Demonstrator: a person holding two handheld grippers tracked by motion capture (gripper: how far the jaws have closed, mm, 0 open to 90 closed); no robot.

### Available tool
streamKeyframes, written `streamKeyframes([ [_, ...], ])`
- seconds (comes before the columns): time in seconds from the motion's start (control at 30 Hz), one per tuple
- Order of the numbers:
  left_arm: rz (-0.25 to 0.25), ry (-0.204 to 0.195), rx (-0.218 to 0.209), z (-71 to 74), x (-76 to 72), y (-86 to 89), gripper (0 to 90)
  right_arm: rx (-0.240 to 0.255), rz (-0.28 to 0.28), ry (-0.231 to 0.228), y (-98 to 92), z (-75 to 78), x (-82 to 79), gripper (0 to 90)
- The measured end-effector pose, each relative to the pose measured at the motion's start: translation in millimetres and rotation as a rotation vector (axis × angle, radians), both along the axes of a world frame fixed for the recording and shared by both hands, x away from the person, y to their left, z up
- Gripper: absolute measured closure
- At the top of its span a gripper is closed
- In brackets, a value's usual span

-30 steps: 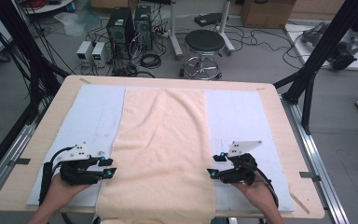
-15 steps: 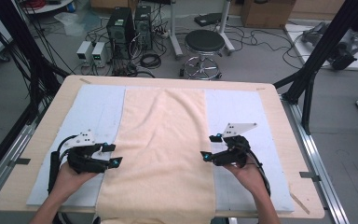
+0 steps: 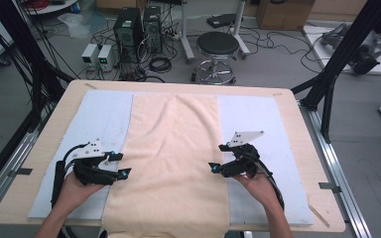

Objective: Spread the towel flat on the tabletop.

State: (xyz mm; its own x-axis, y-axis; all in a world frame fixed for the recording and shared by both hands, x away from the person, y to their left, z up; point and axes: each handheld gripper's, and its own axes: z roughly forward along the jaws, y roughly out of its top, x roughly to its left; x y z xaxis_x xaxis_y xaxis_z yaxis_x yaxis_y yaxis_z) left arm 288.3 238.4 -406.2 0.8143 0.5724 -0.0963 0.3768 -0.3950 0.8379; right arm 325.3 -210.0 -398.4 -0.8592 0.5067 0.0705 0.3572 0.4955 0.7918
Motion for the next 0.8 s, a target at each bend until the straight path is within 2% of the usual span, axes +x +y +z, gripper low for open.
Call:
streamKeyframes([
  [0.1,-0.002,-0.003,0.001,-0.1,0.0,0.2,34.3,0.017,-0.003,0.000,-2.4,-3.3,-1.2,21.8],
  [0.2,0.002,-0.007,0.012,-0.8,0.3,1.5,34.3,0.010,-0.006,0.016,-2.5,-5.2,-2.5,21.8],
  [0.43,0.023,0.000,0.011,-2.7,7.0,9.1,34.6,-0.010,-0.008,0.009,-2.9,-5.9,-2.8,21.8],
  [0.6,0.051,0.001,0.006,-4.0,10.8,14.6,34.9,0.005,-0.020,0.008,-7.6,-3.4,-3.4,21.8],
  [0.8,0.049,-0.002,0.013,-3.5,10.6,17.1,34.9,-0.001,-0.032,0.005,-8.5,-4.6,-0.2,21.8],
])
